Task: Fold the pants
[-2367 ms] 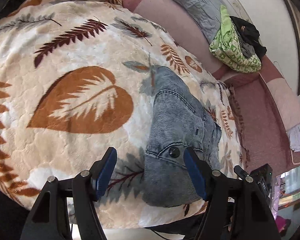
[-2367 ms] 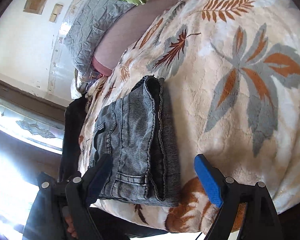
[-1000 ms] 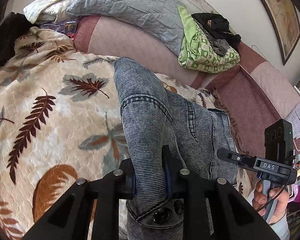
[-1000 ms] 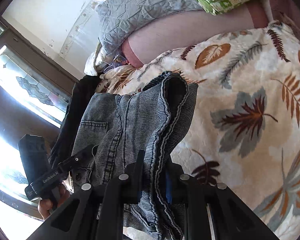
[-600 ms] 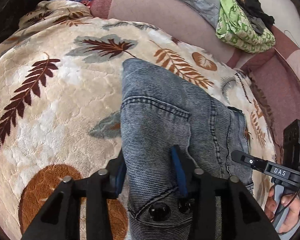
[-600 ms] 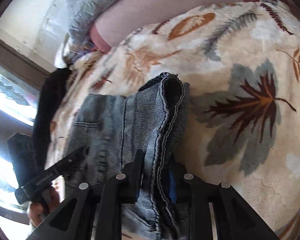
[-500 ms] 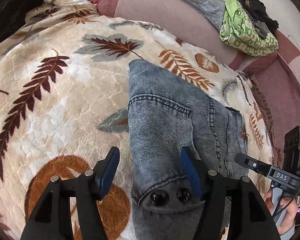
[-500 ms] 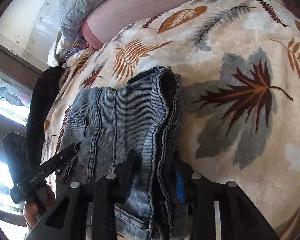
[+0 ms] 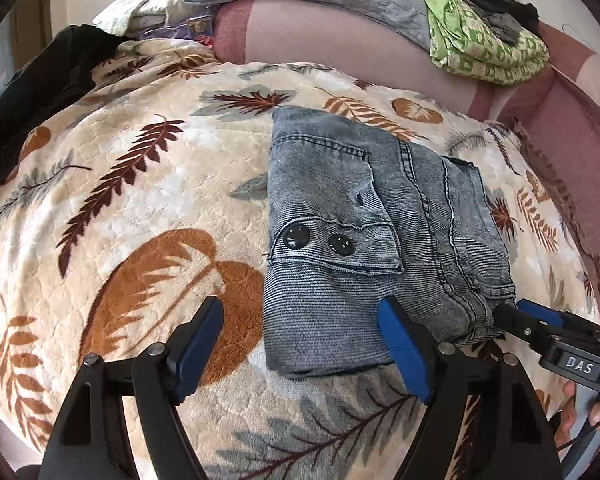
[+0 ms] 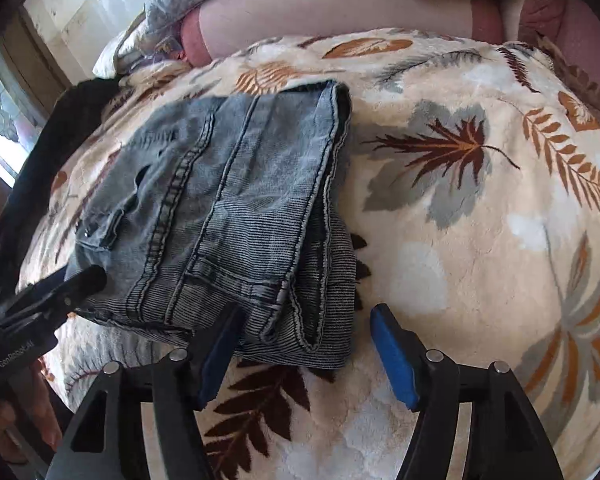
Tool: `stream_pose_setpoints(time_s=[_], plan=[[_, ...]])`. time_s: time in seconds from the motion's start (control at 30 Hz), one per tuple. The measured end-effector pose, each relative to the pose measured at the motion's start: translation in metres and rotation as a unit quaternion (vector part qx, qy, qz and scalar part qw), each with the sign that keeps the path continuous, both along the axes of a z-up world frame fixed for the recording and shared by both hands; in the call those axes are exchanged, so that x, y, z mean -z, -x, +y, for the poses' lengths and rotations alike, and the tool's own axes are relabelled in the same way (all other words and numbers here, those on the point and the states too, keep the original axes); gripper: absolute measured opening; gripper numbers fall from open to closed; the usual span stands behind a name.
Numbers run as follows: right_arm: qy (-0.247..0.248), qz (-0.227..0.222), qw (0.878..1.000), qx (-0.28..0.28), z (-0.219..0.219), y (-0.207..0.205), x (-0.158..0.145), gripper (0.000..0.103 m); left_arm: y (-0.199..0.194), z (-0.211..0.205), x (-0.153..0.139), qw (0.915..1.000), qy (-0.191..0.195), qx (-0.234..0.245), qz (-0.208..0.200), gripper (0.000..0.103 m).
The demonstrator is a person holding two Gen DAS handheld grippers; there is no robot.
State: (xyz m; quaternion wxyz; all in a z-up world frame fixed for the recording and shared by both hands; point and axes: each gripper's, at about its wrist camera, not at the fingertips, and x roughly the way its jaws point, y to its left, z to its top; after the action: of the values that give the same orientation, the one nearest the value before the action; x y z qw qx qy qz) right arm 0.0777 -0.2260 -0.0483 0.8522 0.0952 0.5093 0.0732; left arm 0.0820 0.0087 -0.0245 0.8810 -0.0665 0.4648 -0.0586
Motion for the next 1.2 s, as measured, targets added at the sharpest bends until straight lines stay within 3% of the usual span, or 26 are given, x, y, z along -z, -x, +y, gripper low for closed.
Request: stream_pose_setpoints(time_s=[0.1,0.17,0.23,0.37,0.77,1.03,1.2], plan=[[0.005,-0.073,0.997,0.006,-0.008,0.032,-0.036,0.075,0.026,0.002,-0.028,0.9979,-0.028,-0.012,-0.057,0.08],[0.018,-0.123,0.992,0.018,-0.013,0.059,-0.05,0.089,0.044,0.003,-0.043,0.9955,-0.038,-0.024,-0.083,0.081],[0.033,-0.166,0.985,0.025,-0.014,0.087,-0.057,0.093,0.057,0.003,-0.052,0.9947,-0.025,-0.026,-0.096,0.082],[0.062,-0.204,0.977,0.02,-0.01,0.116,-0.061,0.094,0.076,-0.001,-0.06,0.9933,-0.016,-0.032,-0.11,0.082],[0.066,-0.2,0.978,-0.006,-0.006,0.141,-0.044,0.103,0.107,-0.019,-0.06,0.9935,-0.036,-0.03,-0.104,0.082],[0.055,-0.209,0.976,-0.008,-0.008,0.146,-0.044,0.103,0.11,-0.025,-0.054,0.9916,-0.082,-0.026,-0.097,0.083],[0.052,-0.209,0.977,-0.005,-0.009,0.145,-0.045,0.103,0.11,-0.029,-0.051,0.9909,-0.09,-0.023,-0.097,0.083]])
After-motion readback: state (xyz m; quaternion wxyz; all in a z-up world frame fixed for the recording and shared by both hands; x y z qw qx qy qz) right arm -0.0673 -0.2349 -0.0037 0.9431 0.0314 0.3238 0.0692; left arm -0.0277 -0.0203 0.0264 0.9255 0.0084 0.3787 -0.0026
